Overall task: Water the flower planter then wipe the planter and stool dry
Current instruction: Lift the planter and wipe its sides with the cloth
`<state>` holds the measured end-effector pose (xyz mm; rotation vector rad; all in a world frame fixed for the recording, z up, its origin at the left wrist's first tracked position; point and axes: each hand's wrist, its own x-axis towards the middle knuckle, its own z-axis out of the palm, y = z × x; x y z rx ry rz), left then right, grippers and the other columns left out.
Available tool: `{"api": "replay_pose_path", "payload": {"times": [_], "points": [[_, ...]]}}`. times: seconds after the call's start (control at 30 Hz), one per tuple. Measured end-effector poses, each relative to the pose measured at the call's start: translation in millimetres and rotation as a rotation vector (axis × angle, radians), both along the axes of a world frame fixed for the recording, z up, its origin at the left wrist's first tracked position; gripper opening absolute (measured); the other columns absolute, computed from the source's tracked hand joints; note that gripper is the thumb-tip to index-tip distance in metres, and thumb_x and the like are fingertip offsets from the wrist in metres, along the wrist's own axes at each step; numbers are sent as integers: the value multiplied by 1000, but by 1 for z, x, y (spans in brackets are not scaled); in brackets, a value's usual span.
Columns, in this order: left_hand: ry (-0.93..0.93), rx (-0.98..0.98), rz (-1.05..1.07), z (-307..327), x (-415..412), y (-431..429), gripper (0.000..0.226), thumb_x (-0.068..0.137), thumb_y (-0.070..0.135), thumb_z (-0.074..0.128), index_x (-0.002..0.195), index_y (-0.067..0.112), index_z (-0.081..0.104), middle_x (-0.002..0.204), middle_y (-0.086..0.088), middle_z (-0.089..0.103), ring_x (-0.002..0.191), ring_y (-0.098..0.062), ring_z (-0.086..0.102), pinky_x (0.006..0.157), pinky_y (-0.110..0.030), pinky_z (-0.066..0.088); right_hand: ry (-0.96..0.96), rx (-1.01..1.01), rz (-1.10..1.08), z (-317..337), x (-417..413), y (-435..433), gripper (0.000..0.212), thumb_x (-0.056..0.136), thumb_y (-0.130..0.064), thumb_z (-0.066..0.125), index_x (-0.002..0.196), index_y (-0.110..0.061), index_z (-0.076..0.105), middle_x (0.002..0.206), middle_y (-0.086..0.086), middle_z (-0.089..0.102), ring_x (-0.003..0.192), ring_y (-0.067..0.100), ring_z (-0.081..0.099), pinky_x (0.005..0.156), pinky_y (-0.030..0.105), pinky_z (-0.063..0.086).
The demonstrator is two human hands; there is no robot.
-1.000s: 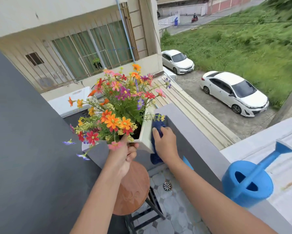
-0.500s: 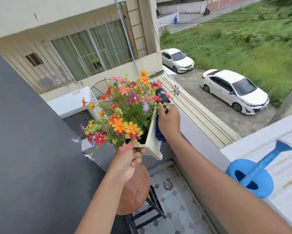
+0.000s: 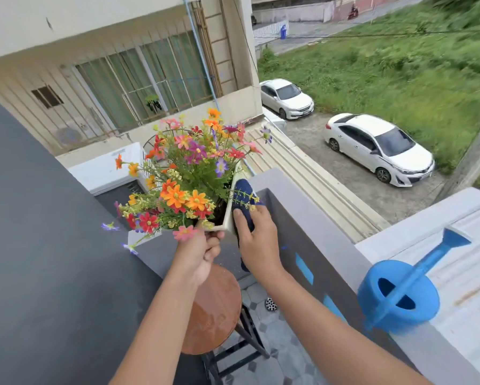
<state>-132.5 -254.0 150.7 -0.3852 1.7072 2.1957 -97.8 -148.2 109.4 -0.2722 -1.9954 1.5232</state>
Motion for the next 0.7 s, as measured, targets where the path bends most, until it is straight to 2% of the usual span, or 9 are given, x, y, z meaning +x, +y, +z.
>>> {"api": "replay_pose_path", "payload": {"times": [0.1, 0.23, 0.33, 0.4, 0.47, 0.57, 0.63, 0.7], "points": [[2, -9, -34, 1, -1, -5, 24, 100, 12, 36, 80, 10, 49, 49, -4, 53, 31, -3, 27, 28, -15, 15, 55, -48, 46, -5, 18, -6, 40, 100, -17, 57, 68, -15, 34, 70, 0, 32, 64, 13, 33, 61, 29, 29], [-4, -47, -95, 2, 1, -14, 23, 101, 11, 33, 82, 9, 47, 53, -7, 52, 31, -3, 25, 29, -15, 15, 53, -134, 18, 2, 13, 0, 33, 102, -16, 54, 73, -4, 44, 74, 6, 40, 68, 19, 39, 63, 29, 31], [0, -94, -146, 6, 3, -20, 23, 100, 9, 32, 84, 8, 47, 59, -10, 45, 31, -4, 23, 28, -15, 15, 41, -166, -27, 19, -6, 22, 23, 103, -20, 52, 81, -15, 57, 82, -4, 46, 75, 15, 50, 67, 22, 36], [10, -111, -176, 9, 0, -27, 24, 99, 7, 34, 79, 7, 47, 57, -10, 46, 30, -4, 24, 26, -15, 16, 34, -147, -27, 31, -17, 39, 24, 104, -23, 52, 80, -22, 55, 84, -5, 45, 73, 4, 49, 66, 16, 35], [15, -157, -204, 13, -5, -35, 25, 99, 6, 35, 76, 7, 46, 52, -9, 47, 30, -5, 23, 25, -15, 16, -22, -90, -7, 41, -26, 58, 30, 103, -26, 52, 75, -18, 51, 81, 0, 45, 64, 1, 46, 61, 18, 33], [30, -216, -228, 17, -10, -44, 26, 99, 8, 35, 75, 7, 45, 48, -7, 49, 29, -5, 22, 26, -14, 16, -181, -88, 122, 56, -33, 83, 37, 99, -35, 56, 74, -8, 54, 70, 5, 50, 57, 11, 46, 58, 30, 37], [35, -254, -238, 19, -10, -49, 25, 100, 8, 35, 78, 4, 46, 49, -8, 48, 28, -4, 22, 26, -13, 16, -276, -195, 268, 65, -32, 93, 35, 98, -33, 58, 79, -4, 64, 71, 8, 56, 61, 16, 53, 59, 30, 40], [35, -316, -246, 23, -9, -52, 25, 101, 8, 32, 86, 0, 51, 54, -12, 46, 28, -5, 24, 27, -13, 16, -346, -241, 317, 69, -32, 101, 30, 95, -35, 63, 74, -15, 71, 87, 4, 66, 77, 15, 62, 73, 31, 48]]}}
